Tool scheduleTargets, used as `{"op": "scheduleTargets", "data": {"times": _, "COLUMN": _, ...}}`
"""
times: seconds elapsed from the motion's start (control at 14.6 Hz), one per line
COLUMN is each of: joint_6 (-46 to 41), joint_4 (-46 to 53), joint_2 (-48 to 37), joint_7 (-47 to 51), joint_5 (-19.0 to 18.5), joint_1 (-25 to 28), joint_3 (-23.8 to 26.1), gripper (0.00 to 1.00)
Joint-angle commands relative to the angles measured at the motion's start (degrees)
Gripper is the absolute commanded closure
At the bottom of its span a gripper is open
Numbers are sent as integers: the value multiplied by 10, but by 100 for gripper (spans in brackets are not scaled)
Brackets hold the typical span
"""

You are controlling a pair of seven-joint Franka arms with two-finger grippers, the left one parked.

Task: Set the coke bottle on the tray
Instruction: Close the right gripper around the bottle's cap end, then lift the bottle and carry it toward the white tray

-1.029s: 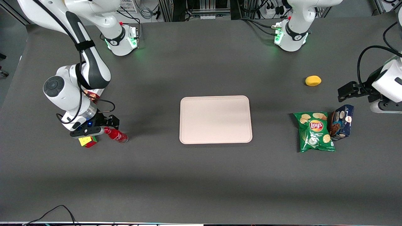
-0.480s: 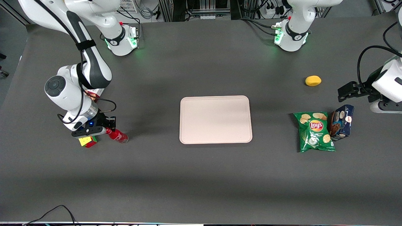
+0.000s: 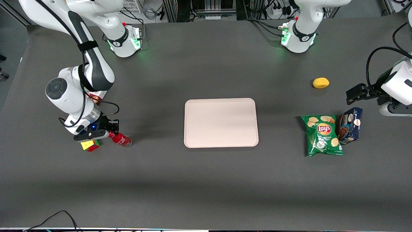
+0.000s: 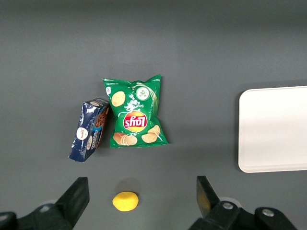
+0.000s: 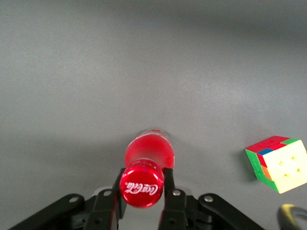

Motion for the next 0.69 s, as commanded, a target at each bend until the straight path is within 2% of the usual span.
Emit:
{"op": "scheduleTargets", "data": {"times": 0.0, "joint_6": -162, "joint_4": 115, "joint_2": -6, "joint_7": -19, "joint_5": 11, "joint_1": 0, "joint_3": 2, "gripper": 100}}
{"op": "scheduleTargets", "data": {"times": 0.21, "joint_6": -278, "joint_4": 210, "joint_2": -22, "joint_7": -19, "joint_5": 11, "joint_1": 1, "joint_3": 3, "gripper": 100}}
{"op": "scheduleTargets", "data": {"times": 0.48, "joint_6": -436, "joint_4": 337, "joint_2": -51, "joint_7": -13, "joint_5": 12, "joint_1": 1, "joint_3": 27, "gripper": 100}}
{"op": "scheduleTargets", "data": {"times": 0.62, "joint_6": -475, "joint_4": 367, "joint_2": -51, "joint_7": -10, "joint_5": 12, "joint_1": 5, "joint_3": 33, "gripper": 100}}
